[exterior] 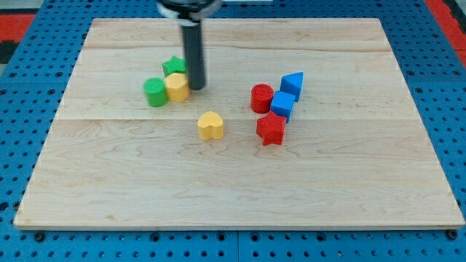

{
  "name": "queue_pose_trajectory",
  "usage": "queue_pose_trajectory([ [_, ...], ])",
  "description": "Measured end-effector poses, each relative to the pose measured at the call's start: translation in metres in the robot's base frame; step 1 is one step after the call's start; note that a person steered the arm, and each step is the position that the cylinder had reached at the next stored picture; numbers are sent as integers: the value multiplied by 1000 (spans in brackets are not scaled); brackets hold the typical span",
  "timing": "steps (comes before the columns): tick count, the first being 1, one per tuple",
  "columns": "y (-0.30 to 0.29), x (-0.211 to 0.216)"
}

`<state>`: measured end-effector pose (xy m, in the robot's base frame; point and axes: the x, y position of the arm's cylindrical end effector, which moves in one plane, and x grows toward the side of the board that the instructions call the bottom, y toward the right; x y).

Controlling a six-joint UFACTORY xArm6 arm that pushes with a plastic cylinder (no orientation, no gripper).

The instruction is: Drag the yellow heart towards the bottom right side of the green circle

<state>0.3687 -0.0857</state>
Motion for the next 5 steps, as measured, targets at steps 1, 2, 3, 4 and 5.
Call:
queue_pose_trajectory([
  [1,68,23],
  [2,107,64],
  [3,92,98],
  [4,38,102],
  [5,-20,72],
])
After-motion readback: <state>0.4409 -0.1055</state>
